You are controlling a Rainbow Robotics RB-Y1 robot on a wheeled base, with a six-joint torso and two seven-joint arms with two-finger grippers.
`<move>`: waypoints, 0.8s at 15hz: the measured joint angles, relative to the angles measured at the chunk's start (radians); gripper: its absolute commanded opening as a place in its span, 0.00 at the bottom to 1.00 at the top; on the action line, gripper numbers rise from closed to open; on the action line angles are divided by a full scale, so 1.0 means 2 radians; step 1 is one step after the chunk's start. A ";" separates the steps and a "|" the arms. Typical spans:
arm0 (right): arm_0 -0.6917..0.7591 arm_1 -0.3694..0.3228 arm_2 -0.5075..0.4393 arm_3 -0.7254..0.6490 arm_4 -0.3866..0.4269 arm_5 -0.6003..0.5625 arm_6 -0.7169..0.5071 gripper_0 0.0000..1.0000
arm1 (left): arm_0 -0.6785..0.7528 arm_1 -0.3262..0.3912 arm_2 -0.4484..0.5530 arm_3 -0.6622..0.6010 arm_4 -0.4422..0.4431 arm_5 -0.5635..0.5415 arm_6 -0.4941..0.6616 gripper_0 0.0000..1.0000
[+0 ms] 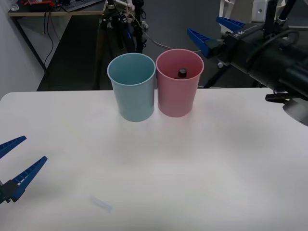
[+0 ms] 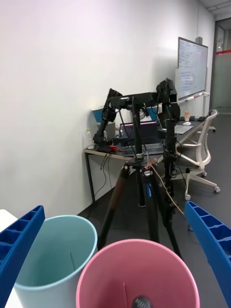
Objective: Grasp the object on the table and drop it into the matching bin: aluminum can to the light blue bin, PET bottle to the pink bin.
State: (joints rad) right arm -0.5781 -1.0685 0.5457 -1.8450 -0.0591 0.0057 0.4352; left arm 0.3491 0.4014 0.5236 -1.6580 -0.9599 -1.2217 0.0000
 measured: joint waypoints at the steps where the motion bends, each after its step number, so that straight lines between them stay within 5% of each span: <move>1: 0.037 -0.010 -0.026 -0.026 0.002 -0.001 0.002 1.00 | 0.000 0.000 0.000 0.000 0.000 0.000 0.000 1.00; 5: 0.204 -0.018 -0.144 -0.117 0.038 -0.011 -0.002 1.00 | 0.000 0.000 0.000 0.000 0.000 0.000 0.000 1.00; 12: 0.383 -0.009 -0.237 -0.144 0.068 -0.108 -0.005 1.00 | 0.000 0.000 0.000 0.000 0.000 0.000 0.000 1.00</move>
State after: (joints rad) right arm 0.1870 -1.0866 0.0725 -2.1339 0.0764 -0.2106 0.4260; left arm 0.3491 0.4014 0.5236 -1.6581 -0.9599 -1.2217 0.0000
